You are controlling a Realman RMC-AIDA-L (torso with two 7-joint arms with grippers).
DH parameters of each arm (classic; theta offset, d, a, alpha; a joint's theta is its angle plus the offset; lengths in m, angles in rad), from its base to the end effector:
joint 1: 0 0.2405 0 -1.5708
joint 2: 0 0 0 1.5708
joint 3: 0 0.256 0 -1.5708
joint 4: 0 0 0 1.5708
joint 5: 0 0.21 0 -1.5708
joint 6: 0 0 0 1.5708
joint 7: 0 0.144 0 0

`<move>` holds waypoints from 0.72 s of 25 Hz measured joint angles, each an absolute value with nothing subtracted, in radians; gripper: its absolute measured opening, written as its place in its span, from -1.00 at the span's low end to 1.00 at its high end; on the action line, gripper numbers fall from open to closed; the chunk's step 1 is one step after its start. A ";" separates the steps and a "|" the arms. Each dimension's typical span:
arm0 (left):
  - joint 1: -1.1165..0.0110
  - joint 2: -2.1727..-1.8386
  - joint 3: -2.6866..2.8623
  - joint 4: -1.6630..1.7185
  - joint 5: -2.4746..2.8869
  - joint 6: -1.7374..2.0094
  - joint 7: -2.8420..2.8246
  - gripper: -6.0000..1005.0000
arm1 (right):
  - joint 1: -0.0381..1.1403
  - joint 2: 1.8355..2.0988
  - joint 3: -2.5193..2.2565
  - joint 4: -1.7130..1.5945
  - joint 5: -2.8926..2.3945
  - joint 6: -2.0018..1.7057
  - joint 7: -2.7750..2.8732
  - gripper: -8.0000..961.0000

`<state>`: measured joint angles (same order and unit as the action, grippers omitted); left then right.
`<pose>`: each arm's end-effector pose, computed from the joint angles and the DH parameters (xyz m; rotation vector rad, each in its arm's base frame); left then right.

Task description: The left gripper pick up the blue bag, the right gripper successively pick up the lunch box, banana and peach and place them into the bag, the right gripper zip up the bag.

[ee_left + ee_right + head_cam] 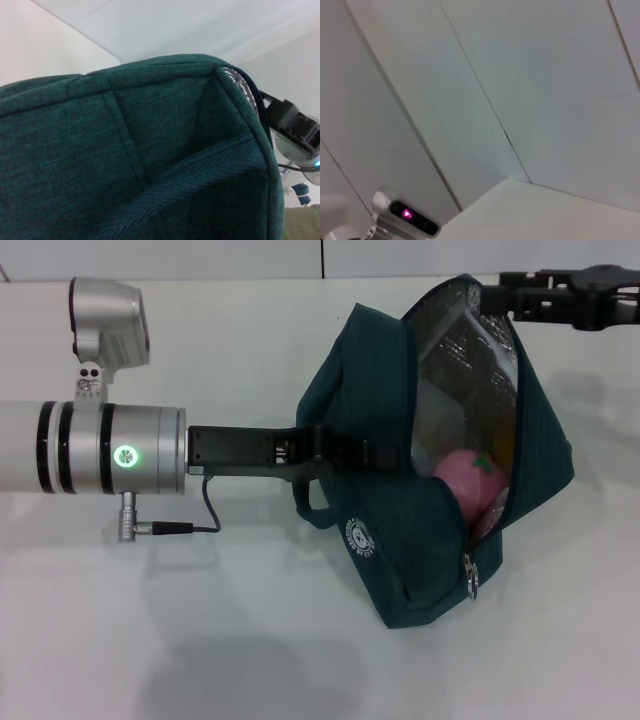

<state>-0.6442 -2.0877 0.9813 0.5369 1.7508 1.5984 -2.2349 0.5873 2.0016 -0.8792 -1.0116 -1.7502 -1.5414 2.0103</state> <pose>-0.1931 0.3300 -0.0421 2.3082 1.5590 0.7822 0.1736 0.3795 0.0753 -2.6523 0.8276 0.8668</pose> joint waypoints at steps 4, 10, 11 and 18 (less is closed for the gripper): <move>-0.643 -2.086 0.978 0.537 1.752 1.598 -2.235 -0.93 | 0.568 1.997 -0.845 -1.019 -1.750 -1.571 2.011 0.02; -0.641 -2.084 0.976 0.537 1.750 1.598 -2.235 -0.93 | 0.533 1.993 -0.765 -1.024 -1.700 -1.698 1.919 0.66; -0.641 -2.084 0.976 0.537 1.750 1.598 -2.235 -0.93 | 0.522 1.994 -0.753 -1.024 -1.676 -1.742 1.879 0.69; -0.639 -2.085 0.974 0.537 1.749 1.592 -2.235 -0.93 | 0.438 1.986 -0.741 -1.024 -1.574 -1.978 1.659 0.84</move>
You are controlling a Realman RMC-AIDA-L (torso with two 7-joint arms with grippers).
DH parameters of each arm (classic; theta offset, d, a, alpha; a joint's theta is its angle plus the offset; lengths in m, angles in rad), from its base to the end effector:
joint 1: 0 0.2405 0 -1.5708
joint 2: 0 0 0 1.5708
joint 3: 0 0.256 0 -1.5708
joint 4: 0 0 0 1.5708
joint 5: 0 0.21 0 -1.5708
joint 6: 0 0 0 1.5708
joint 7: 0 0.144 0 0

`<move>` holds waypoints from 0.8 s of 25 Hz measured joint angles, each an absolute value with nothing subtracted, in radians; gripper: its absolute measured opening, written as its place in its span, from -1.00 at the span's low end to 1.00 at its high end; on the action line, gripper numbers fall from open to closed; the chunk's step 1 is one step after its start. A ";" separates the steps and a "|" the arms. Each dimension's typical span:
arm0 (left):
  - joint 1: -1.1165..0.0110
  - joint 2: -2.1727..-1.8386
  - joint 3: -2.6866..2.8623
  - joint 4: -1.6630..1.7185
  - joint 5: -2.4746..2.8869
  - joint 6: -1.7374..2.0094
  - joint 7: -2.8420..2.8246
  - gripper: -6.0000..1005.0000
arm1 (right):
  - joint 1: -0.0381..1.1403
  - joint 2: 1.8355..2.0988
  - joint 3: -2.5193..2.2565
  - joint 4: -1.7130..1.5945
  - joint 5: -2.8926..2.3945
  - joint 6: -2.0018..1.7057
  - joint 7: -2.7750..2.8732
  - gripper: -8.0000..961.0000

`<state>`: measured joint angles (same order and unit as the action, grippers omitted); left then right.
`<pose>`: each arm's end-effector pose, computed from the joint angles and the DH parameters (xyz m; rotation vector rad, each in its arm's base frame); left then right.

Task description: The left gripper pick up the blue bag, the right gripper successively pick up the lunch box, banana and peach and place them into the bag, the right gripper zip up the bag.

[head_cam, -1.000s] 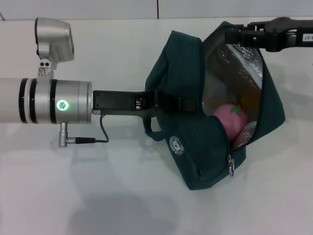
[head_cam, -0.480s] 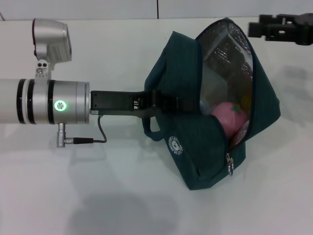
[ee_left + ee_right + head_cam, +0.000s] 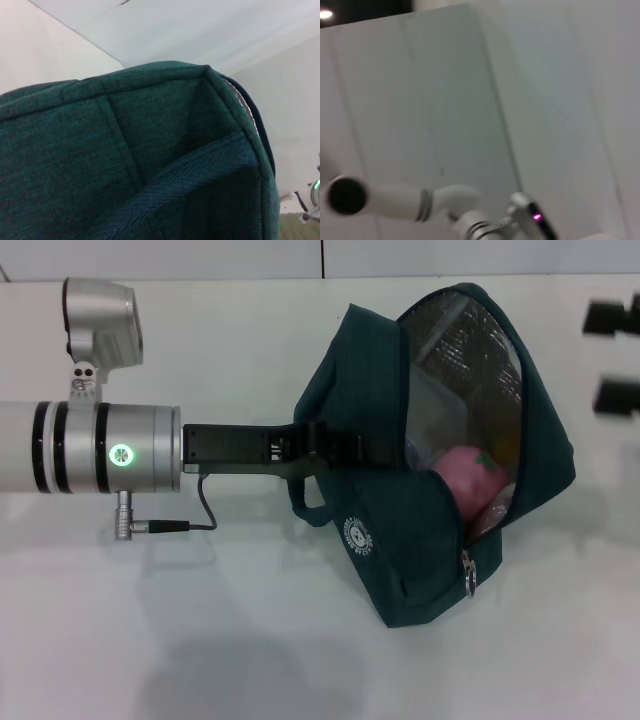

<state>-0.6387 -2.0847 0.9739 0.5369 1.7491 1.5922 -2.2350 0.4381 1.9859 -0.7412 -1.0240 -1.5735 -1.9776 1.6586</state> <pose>-0.1960 0.3311 -0.0402 2.3089 1.5748 0.7968 0.2021 0.2997 0.1114 -2.7921 0.2994 1.1334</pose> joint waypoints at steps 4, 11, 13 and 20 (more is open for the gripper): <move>-0.638 -2.085 0.974 0.539 1.749 1.591 -2.235 -0.93 | 0.396 1.991 -0.758 -1.022 -1.602 -2.073 1.544 0.84; -0.631 -2.085 0.972 0.539 1.748 1.591 -2.235 -0.92 | 0.357 2.000 -0.830 -0.976 -1.810 -2.128 1.373 0.84; -0.630 -2.085 0.973 0.539 1.747 1.591 -2.235 -0.93 | 0.356 2.005 -0.860 -0.940 -1.892 -2.082 1.338 0.84; -0.630 -2.085 0.972 0.538 1.747 1.589 -2.235 -0.93 | 0.384 2.008 -0.904 -0.768 -1.994 -1.893 1.272 0.84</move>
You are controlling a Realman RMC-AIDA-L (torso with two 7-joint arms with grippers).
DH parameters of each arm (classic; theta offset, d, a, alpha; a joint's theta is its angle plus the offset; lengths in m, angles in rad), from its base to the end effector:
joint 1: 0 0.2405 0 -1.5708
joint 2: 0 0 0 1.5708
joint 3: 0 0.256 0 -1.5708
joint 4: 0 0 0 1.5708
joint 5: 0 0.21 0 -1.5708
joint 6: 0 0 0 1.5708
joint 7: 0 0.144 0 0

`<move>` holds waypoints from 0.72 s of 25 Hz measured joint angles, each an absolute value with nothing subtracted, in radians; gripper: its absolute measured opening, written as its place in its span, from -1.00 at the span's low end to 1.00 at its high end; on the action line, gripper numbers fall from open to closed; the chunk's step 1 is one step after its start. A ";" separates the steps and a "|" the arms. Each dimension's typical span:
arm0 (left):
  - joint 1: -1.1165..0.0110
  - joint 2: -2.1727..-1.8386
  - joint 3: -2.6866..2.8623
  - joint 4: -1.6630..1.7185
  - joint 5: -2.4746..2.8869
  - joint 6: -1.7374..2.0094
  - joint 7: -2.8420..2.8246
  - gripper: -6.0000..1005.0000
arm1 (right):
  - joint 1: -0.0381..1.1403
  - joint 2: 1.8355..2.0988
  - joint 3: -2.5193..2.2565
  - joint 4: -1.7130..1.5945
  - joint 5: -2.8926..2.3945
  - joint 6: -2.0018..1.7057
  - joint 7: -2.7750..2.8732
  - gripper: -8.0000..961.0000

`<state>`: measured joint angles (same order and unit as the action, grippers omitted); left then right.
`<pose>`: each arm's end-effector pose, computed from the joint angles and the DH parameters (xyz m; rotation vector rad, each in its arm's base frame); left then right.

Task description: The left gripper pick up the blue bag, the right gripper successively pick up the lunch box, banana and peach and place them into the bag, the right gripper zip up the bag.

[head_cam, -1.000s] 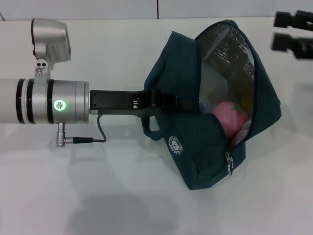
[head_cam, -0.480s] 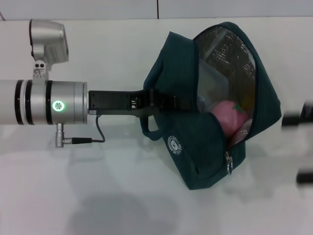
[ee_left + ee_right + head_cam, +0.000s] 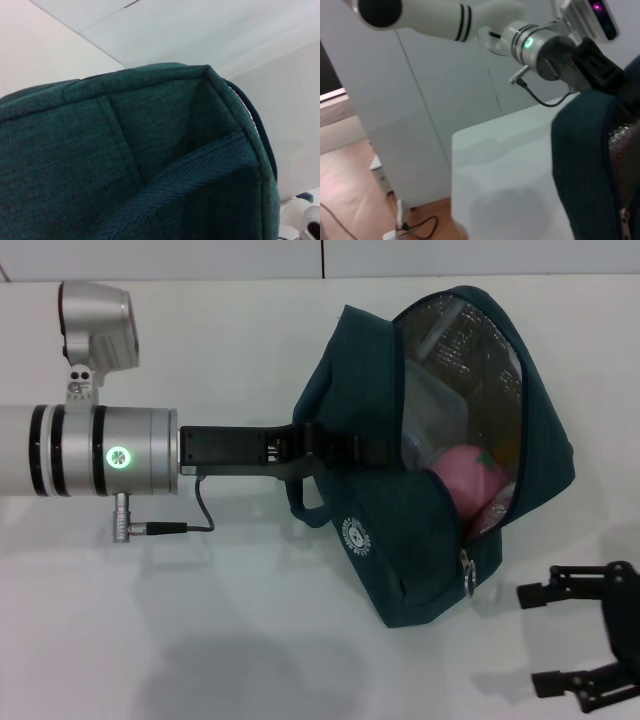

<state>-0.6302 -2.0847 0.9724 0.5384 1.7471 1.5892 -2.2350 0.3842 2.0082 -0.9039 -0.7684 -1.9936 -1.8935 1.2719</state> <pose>-0.1986 0.3303 -0.0397 2.3056 1.5872 0.8048 0.2758 0.2572 0.0183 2.9951 -0.3538 -0.6333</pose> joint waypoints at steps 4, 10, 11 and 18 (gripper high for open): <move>-0.630 -2.085 0.972 0.540 1.747 1.589 -2.235 -0.93 | 0.405 2.012 -0.904 -0.704 -1.985 -1.820 1.251 0.84; -0.630 -2.085 0.972 0.538 1.747 1.589 -2.235 -0.92 | 0.439 2.018 -0.905 -0.637 -1.972 -1.770 1.226 0.84; -0.630 -2.085 0.972 0.538 1.747 1.589 -2.235 -0.93 | 0.439 2.019 -0.905 -0.636 -1.970 -1.764 1.225 0.84; -0.630 -2.085 0.972 0.541 1.747 1.588 -2.235 -0.93 | 0.454 2.022 -0.908 -0.611 -1.955 -1.735 1.216 0.84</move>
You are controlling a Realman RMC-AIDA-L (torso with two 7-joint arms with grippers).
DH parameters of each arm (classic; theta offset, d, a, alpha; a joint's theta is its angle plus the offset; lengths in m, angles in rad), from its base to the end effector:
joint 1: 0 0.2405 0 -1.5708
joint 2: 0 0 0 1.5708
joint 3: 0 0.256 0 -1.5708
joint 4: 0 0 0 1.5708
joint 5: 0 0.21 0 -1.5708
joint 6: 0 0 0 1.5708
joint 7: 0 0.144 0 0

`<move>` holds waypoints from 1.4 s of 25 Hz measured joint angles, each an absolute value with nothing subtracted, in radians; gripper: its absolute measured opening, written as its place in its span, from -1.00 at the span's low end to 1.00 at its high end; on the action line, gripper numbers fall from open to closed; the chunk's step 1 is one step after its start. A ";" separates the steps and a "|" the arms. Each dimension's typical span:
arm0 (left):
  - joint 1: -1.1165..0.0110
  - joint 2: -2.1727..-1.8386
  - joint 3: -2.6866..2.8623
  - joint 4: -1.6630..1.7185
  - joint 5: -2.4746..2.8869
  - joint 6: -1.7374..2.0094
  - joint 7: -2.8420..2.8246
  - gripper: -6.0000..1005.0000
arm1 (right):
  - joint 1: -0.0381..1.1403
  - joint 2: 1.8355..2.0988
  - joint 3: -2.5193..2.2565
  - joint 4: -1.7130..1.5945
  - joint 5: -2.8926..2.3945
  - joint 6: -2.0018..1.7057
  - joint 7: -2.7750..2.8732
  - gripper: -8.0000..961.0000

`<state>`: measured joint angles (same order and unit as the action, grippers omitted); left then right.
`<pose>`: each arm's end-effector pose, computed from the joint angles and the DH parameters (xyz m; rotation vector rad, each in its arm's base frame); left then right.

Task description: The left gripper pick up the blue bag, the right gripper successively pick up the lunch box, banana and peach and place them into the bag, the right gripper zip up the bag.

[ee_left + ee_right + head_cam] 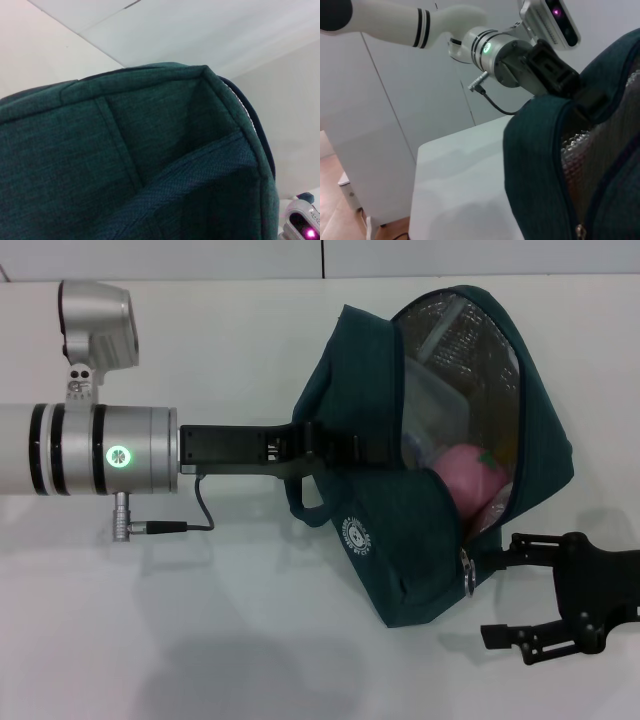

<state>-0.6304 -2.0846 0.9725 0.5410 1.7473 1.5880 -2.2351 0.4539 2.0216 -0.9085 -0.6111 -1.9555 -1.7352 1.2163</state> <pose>-0.1984 0.3308 -0.0394 2.3092 1.5859 0.8054 0.2726 0.2786 -0.0093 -3.0240 0.4065 0.6885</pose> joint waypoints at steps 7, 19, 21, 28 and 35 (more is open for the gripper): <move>-0.630 -2.085 0.973 0.543 1.747 1.587 -2.235 -0.93 | 0.459 2.023 -0.974 -0.599 -1.916 -1.703 1.212 0.84; -0.630 -2.085 0.972 0.545 1.747 1.588 -2.235 -0.93 | 0.461 2.020 -1.067 -0.585 -1.843 -1.679 1.211 0.84; -0.630 -2.085 0.971 0.543 1.747 1.588 -2.235 -0.93 | 0.459 2.017 -1.062 -0.586 -1.841 -1.675 1.211 0.84; -0.630 -2.085 0.971 0.543 1.747 1.588 -2.235 -0.92 | 0.464 2.023 -1.079 -0.583 -1.837 -1.680 1.210 0.84; -0.630 -2.085 0.971 0.539 1.747 1.588 -2.235 -0.93 | 0.463 2.025 -1.160 -0.583 -1.763 -1.692 1.210 0.84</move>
<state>-0.6304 -2.0847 0.9709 0.5395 1.7471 1.5876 -2.2350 0.4628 2.0248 -1.1599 -0.5828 -1.7626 -1.6917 1.2102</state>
